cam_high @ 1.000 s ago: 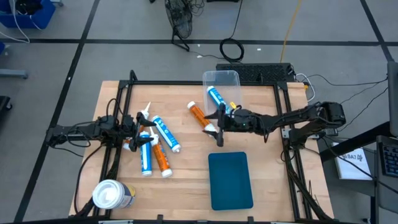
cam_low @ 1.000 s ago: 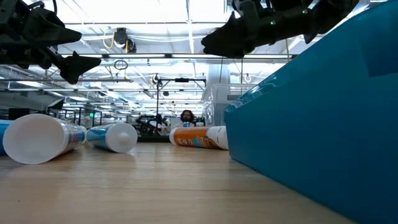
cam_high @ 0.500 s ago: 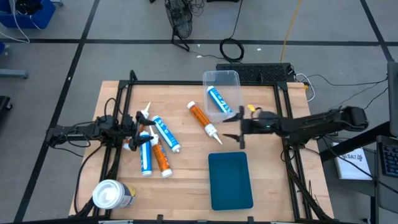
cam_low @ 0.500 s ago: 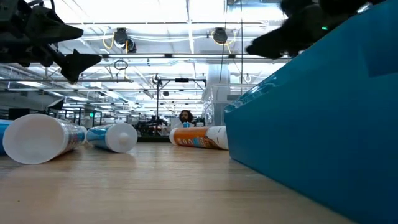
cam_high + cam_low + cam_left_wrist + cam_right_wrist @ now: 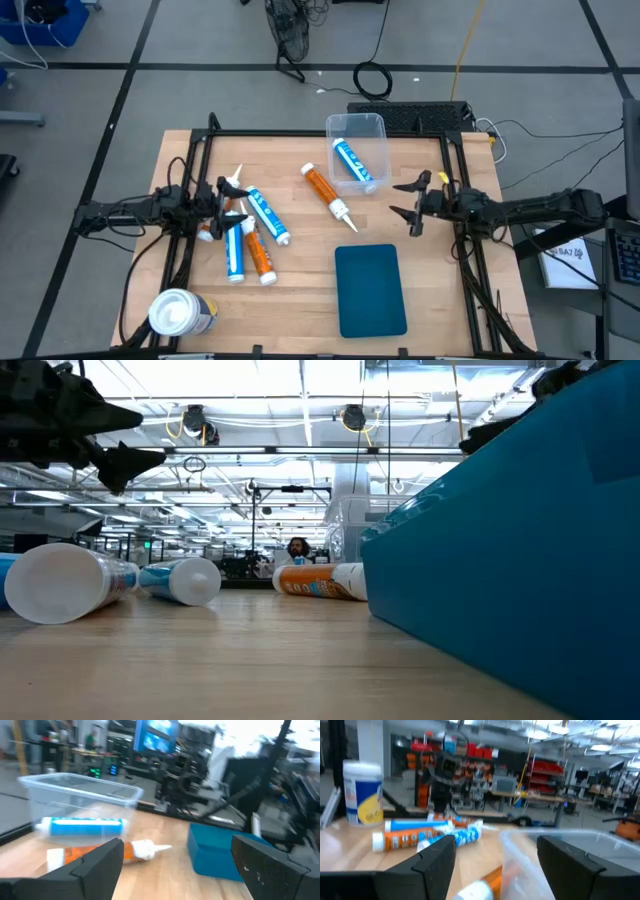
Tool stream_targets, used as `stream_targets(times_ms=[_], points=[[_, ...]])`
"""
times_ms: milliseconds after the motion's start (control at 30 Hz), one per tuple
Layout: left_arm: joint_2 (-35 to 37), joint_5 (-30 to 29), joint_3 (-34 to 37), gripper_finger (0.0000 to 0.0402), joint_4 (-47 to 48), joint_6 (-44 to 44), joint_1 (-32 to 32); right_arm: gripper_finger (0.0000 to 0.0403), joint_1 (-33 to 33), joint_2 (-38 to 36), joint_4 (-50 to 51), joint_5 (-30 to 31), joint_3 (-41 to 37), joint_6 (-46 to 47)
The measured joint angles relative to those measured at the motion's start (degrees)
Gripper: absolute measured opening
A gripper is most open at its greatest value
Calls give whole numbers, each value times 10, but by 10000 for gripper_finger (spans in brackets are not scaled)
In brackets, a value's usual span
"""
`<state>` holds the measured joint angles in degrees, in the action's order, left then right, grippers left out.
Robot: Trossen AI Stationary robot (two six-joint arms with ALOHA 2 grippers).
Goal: Sort silicone sealant tubes
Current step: Put the right orange sealant into the blue bin
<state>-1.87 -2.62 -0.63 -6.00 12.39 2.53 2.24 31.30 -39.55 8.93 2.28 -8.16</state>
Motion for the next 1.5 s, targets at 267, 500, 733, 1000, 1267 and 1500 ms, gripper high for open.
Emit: stream_targets(times_ms=[267,500,733,1000,1267,1500], points=[[-47,-63,-39,360,-12,24,0,258,-1,-112,135,-1,-7,-2],[-261,-99,-165,360,93,4,1,259,-1,-154,149,0,-8,0],[-538,-96,-350,360,209,-80,37,259,-1,-154,150,2,-9,33],[-805,-135,-520,360,226,-327,64,258,-1,-154,149,2,-9,60],[-984,-133,-634,360,229,-490,65,259,-1,-154,150,2,-9,75],[-1077,-178,-716,360,276,-553,81,259,-1,-154,153,1,-9,76]])
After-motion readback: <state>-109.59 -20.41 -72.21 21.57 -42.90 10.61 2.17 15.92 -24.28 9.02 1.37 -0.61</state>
